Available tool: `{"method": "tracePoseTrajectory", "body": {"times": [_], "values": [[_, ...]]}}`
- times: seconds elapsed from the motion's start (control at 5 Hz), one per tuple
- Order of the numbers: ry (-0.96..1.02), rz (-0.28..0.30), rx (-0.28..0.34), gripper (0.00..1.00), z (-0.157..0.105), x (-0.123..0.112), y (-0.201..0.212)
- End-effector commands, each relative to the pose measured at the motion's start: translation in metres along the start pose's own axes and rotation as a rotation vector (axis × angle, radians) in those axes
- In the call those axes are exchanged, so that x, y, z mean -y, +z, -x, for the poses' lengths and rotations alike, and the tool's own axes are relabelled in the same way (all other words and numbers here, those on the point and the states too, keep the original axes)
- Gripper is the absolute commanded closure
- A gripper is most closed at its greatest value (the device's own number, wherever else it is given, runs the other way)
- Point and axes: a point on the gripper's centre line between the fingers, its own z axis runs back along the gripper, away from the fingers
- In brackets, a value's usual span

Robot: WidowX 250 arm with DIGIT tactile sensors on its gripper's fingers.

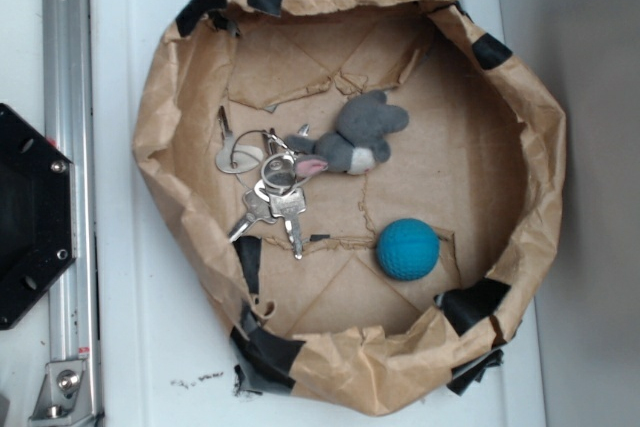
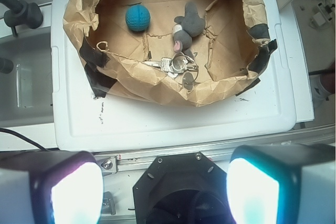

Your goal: Grab the gray animal.

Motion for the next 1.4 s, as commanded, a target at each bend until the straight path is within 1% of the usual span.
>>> {"method": "tracePoseTrajectory", "body": {"times": [0.0,0.2,0.4,0.6,0.8,1.0,1.2], "values": [[0.000,0.000,0.000,0.00,0.000,0.000,0.000],[0.075,0.189,0.113,0.00,-0.040,-0.010,-0.054],[0.093,0.201,0.099,0.00,-0.080,0.000,-0.091],[0.128,0.203,0.087,0.00,-0.110,0.004,-0.117],[0.185,0.161,0.102,0.00,-0.125,-0.007,-0.142],[0.211,0.085,0.087,0.00,-0.127,-0.030,-0.171],[0.194,0.029,0.084,0.00,-0.127,-0.052,-0.186]]}}
